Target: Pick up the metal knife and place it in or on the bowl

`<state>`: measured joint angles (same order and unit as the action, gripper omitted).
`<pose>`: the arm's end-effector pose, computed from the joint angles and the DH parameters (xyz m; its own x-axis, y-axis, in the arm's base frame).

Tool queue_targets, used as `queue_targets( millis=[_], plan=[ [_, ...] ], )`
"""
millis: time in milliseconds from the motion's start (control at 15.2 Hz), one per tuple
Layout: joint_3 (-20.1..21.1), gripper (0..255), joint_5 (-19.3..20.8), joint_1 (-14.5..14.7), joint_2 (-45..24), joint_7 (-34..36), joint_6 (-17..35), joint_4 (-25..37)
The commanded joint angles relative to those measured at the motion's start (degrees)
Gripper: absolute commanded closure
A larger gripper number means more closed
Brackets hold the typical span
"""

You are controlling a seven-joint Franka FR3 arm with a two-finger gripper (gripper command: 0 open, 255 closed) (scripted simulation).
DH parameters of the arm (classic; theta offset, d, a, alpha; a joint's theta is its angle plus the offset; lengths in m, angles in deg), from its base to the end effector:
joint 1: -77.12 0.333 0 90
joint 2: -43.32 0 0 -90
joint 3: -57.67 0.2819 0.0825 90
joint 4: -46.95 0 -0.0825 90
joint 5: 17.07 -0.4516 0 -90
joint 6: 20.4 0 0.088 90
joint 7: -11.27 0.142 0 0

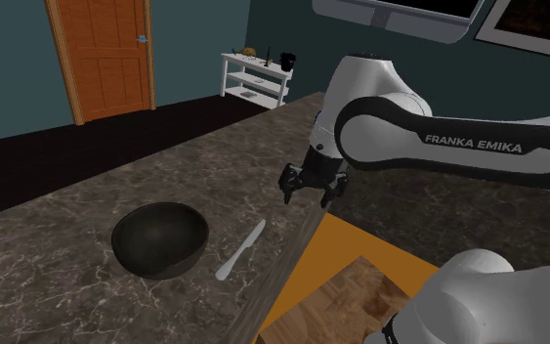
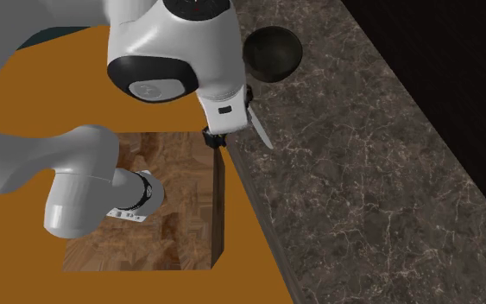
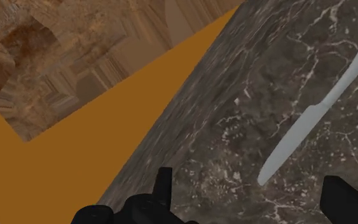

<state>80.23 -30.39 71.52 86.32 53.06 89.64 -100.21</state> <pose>0.4154 0.1292 0.4092 0.8245 -0.5600 0.0819 -0.5605 -0.8279 -0.0178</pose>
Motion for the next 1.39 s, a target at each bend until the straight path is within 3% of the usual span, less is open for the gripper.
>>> queue_targets(
  millis=[0, 396, 660, 1122, 1320],
  plan=[
    [3.63, 0, -2.43, -0.85, -2.92, 6.63, 3.48, -0.22],
    [13.71, 0, -6.69, -5.17, -13.47, 24.21, 14.45, 0.59],
    [20.43, 0, -6.17, -9.53, -21.96, 35.83, 21.64, 2.74],
    [23.29, 0, -4.1, -11.2, -27.11, 37.66, 28.47, 0.71],
    [23.53, 0, -3.84, -11.36, -27.59, 37.87, 29.05, 0.57]
  ],
)
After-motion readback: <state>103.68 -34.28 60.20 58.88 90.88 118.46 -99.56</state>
